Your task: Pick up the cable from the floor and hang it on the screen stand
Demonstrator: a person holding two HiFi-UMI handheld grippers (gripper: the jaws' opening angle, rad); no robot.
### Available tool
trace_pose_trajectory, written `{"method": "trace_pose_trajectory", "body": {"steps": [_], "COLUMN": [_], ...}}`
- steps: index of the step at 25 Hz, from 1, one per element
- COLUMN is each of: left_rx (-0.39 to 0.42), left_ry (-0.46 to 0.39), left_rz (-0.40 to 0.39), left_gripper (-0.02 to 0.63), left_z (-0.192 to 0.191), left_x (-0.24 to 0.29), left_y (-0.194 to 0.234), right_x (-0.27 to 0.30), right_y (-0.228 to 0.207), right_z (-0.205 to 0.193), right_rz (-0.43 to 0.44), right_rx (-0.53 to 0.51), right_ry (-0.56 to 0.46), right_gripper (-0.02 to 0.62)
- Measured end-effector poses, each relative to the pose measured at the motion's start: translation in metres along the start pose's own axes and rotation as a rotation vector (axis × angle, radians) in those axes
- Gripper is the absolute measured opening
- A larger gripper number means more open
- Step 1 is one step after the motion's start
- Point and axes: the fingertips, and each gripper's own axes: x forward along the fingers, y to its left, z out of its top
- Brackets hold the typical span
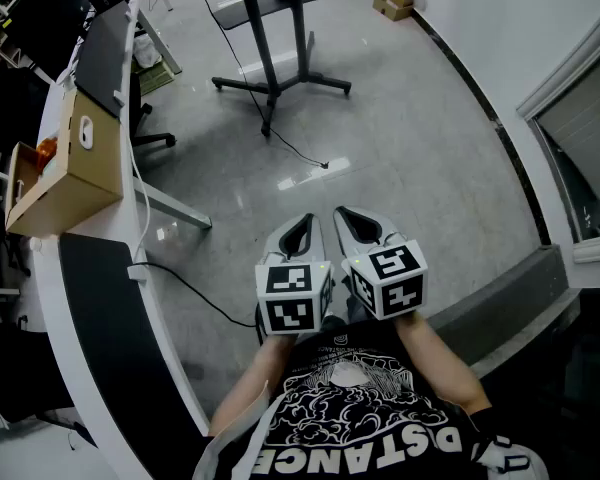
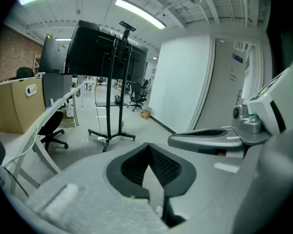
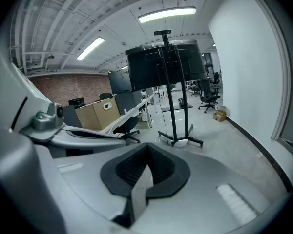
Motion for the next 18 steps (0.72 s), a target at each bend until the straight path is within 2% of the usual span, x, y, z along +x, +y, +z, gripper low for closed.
{"method": "trace_pose_trajectory", "body": {"steps": [11,15,18], "left_rx": [0.003,0.017,0.018], "left_ry": [0.02,0.035,0.042], "left_rz": [-0.019,-0.025,-0.023], "left_gripper": [-0.008,-0.008,-0.009], "left_z": [-0.004,-0.004,0.001], "left_x": [0.015,0.03,0.046], "left_y": [0.01,0.009,0.011], "right_x": [0.015,0.022,0.033], "right_y": [-0.006,-0.012,-0.022], "right_z": [-0.002,0.003,0.004], "right_rz": [-0.013,0.034,0.044], "right_rx": [0.057,0.047,0.049], "right_ry": [-0.018,-0.059,-0.048], "right_gripper": [0.002,0.003,0.005]}}
